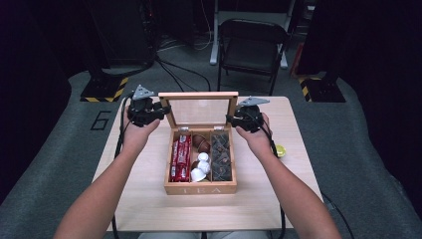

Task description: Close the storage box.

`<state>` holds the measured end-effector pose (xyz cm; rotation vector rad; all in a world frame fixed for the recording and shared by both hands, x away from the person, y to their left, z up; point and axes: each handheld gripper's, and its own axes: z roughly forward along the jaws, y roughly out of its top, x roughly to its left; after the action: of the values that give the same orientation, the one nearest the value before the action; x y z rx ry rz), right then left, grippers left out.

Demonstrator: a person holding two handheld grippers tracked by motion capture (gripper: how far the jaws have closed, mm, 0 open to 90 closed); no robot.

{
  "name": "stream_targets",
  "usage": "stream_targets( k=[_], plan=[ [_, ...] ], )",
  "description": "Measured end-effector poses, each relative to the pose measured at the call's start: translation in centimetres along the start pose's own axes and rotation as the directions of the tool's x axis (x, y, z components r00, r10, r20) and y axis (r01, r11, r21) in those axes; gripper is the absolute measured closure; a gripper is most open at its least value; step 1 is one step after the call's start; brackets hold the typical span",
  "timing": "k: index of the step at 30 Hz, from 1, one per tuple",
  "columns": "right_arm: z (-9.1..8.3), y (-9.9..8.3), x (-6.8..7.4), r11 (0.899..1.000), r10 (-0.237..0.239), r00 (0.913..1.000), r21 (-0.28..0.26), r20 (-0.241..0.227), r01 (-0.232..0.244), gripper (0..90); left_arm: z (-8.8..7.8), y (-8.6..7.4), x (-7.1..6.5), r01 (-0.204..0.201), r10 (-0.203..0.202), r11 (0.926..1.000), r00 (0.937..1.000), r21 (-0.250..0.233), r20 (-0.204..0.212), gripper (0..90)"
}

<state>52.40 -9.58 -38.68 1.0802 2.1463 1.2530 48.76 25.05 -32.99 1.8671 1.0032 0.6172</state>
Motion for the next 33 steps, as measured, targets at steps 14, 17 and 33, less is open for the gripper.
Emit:
stream_targets(
  k=[14,17,33],
  plan=[
    [-3.8,0.5,1.2,0.999,-0.009,0.9989,-0.041,-0.047,0.007,55.1,-2.7,-0.8,-1.4,-0.007,0.008,0.9996,0.9992,-0.028,0.039,60.8],
    [-4.5,0.5,1.5,0.999,-0.019,0.9980,-0.034,-0.061,0.017,53.7,-3.1,-1.3,-1.6,-0.008,0.009,0.9996,0.9988,-0.028,0.048,59.9],
    [-8.3,-1.7,3.8,0.996,-0.028,0.9929,-0.088,-0.115,0.018,52.3,-4.7,-4.3,-3.3,-0.017,0.020,0.9989,0.9963,-0.045,0.083,55.2]
  ],
)
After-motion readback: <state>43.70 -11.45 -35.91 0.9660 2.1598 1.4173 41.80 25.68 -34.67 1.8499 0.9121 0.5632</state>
